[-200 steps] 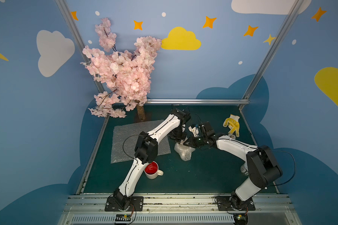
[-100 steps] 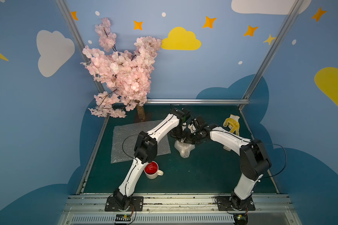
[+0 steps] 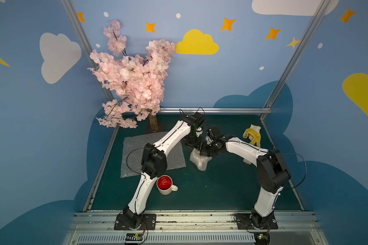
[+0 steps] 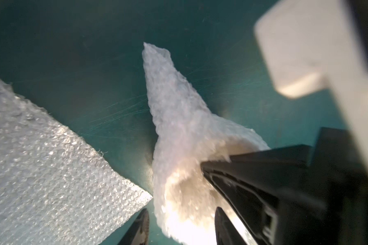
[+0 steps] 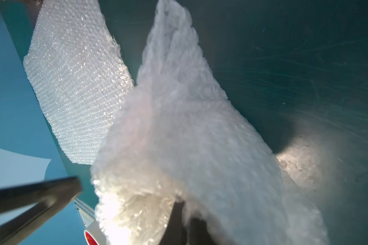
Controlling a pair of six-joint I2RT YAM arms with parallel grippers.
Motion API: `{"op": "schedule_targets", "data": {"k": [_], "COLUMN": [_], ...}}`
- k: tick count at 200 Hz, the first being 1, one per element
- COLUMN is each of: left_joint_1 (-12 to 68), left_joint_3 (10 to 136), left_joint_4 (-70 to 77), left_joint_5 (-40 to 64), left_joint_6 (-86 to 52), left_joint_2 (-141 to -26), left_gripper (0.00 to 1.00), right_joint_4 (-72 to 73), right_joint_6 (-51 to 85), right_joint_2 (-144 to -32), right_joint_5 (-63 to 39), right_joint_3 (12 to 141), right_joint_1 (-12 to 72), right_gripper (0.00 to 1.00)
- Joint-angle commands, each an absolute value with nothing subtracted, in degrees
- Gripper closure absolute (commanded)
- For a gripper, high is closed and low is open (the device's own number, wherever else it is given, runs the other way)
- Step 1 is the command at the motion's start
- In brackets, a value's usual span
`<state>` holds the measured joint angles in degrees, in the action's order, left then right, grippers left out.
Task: Wrap mugs in bubble wrap
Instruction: Wrap the mug in bubble wrap.
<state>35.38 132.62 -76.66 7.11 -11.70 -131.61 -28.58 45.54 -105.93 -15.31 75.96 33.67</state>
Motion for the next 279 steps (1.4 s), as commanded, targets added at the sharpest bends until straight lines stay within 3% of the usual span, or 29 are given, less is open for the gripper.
{"op": "schedule_targets", "data": {"k": [1, 120, 188, 246, 279], "left_joint_1": [34.28, 33.90, 35.17, 35.62, 35.51], "left_joint_3": [131.64, 98.75, 103.25, 107.58, 102.67], "left_joint_4": [-77.81, -58.08, -59.10, -64.51, -59.96], "left_joint_5": [8.06, 16.72, 18.00, 17.43, 17.91], "left_joint_6": [-13.36, -31.37, -30.80, -29.62, -30.12], "left_joint_2": [-128.20, -110.55, -112.76, -118.20, -114.90], "left_gripper": [0.46, 0.32, 0.30, 0.35, 0.35], "right_joint_4": [-29.37, -19.54, -17.57, -16.35, -14.45], "right_joint_6": [47.07, 68.68, 79.81, 81.04, 81.27], "right_joint_2": [-109.31, -104.64, -103.02, -102.57, -103.25], "right_joint_5": [-10.07, -4.31, 2.50, 1.84, -0.04], "right_joint_3": [76.29, 68.65, 67.47, 66.17, 65.55], "right_joint_1": [33.94, 35.29, 36.91, 36.32, 35.70], "right_gripper": [1.00, 1.00, 1.00, 1.00, 1.00]}}
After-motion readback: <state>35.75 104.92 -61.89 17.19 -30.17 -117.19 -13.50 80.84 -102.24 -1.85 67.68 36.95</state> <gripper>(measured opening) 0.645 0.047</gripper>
